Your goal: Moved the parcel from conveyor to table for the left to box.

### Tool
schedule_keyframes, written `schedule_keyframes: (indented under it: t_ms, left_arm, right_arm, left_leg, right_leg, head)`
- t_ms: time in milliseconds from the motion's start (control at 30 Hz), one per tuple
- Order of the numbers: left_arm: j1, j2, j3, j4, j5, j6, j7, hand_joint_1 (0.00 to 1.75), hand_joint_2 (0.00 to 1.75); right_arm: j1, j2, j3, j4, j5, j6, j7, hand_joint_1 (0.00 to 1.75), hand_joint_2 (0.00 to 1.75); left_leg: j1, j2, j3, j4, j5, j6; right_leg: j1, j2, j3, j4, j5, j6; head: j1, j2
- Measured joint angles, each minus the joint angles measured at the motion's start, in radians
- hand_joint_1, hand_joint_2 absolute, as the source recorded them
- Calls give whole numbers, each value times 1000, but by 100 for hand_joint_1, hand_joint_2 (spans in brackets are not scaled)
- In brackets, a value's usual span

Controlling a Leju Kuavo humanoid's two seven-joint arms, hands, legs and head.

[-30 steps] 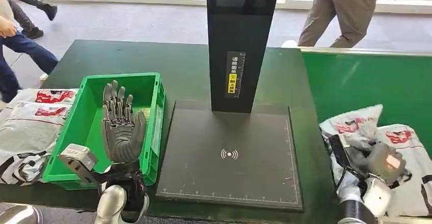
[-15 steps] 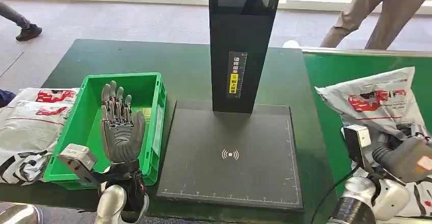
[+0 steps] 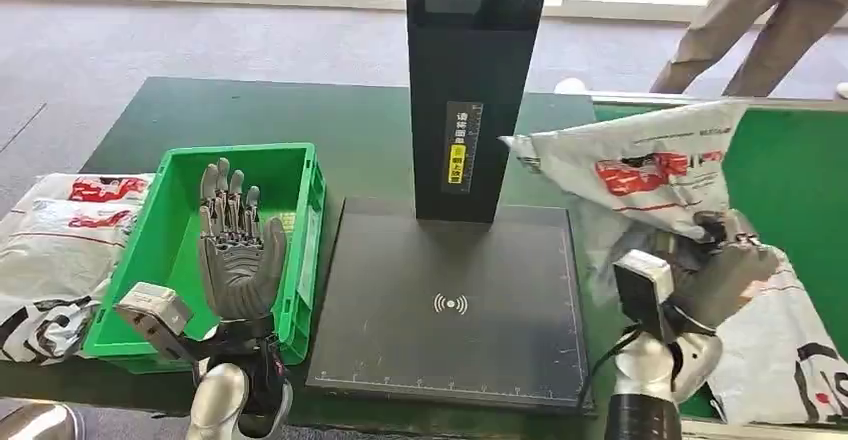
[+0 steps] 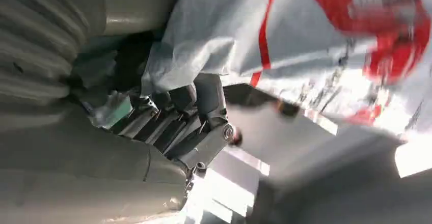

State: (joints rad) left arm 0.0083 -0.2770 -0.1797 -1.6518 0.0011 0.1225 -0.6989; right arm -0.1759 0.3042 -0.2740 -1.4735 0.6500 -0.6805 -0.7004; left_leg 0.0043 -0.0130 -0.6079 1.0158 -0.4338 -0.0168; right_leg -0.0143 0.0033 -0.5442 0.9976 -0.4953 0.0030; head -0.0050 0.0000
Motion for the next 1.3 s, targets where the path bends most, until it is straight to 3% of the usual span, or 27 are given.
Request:
schedule_keyframes:
  t_ms: [233,767,833,900,933,1300]
  left_arm:
    - [0,0,0,1,0,-11,0,0,175]
    - [-1,0,0,2,0,-16,0,0,175]
    - [-1,0,0,4,0,-19,0,0,175]
    - [-1,0,0,6,0,-24,0,0,175]
    - [-1,0,0,6,0,-26,0,0,175]
    - [-2,0,0,10,0,-28,0,0,175]
  right_arm:
    - [78,-35,241,66,-58,72,0,175,175]
    - [101,-64,329,126,-68,122,1,175,175]
    - [101,-66,330,134,-66,156,10,0,175]
    - [99,-68,330,149,-50,196,34,0,175]
    - [95,-69,330,161,-35,216,51,0,0]
    - [45,-78,330,300,19,251,96,0,0]
  left_leg:
    - [0,-1,0,0,-1,-1]
    - [0,0,0,0,-1,-1]
    - [0,0,0,0,-1,-1]
    - [0,0,0,0,-1,-1]
    - [0,0,0,0,-1,-1]
    - [0,0,0,0,-1,-1]
  right_leg:
    - [0,0,0,0,-1,-1]
    - [0,1,-1,0,-1,-1]
    - [0,0,-1,0,-1,-1]
    - [0,0,0,0,-1,-1]
    - [0,1,-1,0,-1,-1]
    - [0,0,0,0,-1,-1]
  head:
    - [0,0]
    - [0,0]
    - [0,0]
    - [0,0]
    - [0,0]
    - [0,0]
